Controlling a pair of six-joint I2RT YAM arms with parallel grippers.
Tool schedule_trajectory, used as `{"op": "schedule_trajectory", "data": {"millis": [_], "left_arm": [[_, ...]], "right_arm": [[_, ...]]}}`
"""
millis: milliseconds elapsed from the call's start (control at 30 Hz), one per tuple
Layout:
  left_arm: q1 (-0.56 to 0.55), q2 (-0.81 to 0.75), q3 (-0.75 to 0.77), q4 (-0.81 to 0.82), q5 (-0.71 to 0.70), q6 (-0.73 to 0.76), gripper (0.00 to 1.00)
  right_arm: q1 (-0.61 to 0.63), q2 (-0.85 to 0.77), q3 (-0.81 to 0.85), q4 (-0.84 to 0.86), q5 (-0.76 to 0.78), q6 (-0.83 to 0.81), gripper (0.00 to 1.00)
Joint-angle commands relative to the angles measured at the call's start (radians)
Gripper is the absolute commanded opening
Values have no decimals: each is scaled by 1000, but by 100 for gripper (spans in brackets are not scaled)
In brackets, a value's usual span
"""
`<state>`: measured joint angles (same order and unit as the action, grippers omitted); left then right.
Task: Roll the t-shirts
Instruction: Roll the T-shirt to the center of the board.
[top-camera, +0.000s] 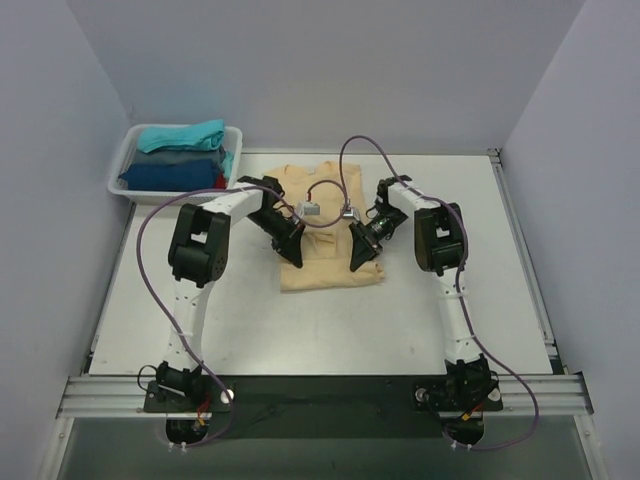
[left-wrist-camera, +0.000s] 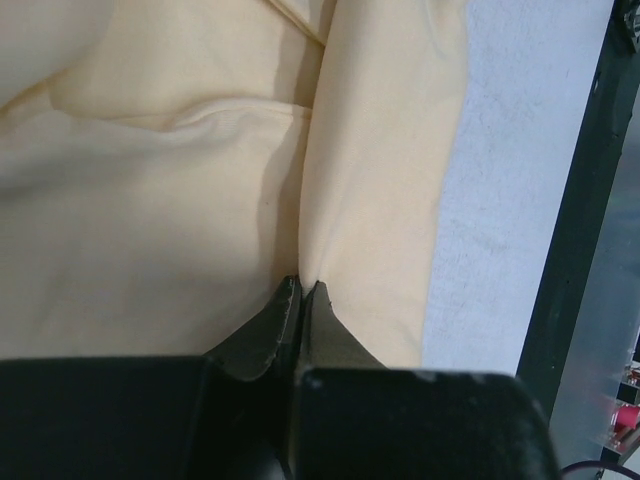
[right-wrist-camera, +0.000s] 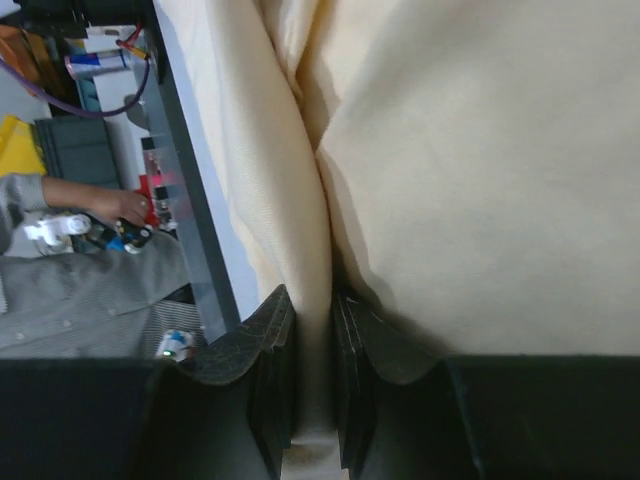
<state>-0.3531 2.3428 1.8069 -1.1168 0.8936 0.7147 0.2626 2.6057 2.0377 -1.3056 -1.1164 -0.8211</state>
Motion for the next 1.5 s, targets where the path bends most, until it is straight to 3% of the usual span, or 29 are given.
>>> {"op": "schedule_trajectory", "data": {"millis": [0,33,167,200,367,433,500,567,633,867,1133,1267,1367,1400,1467], "left_arm": [[2,-23,12,-23,-74,29,0],[2,-36,6,-8,-88,10,12],[3,-192,-117,161,-151,-55,37],[2,-282,-153,254,-171,-64,49],[-44,-538,-381,523,-336,-97,64],[-117,-664,-544,592,-402,-23,69],[-176,-802,-764,765,-502,15,75],[-263,-911,-892,935,-566,72,79],[-316,-959,-1051,1033,-642,103,83],[-472,-964,-1284,1437,-869,173,83],[-598,-827,-1331,1603,-1047,290,80],[-598,-768,-1322,1574,-1070,322,67],[-598,-728,-1296,1505,-1095,333,41],[-596,-718,-1269,1474,-1095,309,31],[-584,-706,-1217,1338,-1067,258,27]], "right_arm": [[-16,19,0,-151,98,152,19],[-10,20,-1,-136,127,175,19],[12,19,-5,-101,171,234,19],[12,17,-7,-87,174,252,19],[27,8,-17,-58,222,286,19],[41,1,-20,-46,230,290,18],[47,-1,-11,-46,221,286,18],[49,1,-2,-49,202,281,18],[49,-2,-4,-49,191,274,17],[67,-18,-19,-56,185,238,16],[30,22,13,-78,119,258,17],[32,31,26,-92,112,255,17],[33,42,47,-122,102,226,20],[33,40,46,-129,99,212,23],[24,4,41,-139,87,151,35]]}}
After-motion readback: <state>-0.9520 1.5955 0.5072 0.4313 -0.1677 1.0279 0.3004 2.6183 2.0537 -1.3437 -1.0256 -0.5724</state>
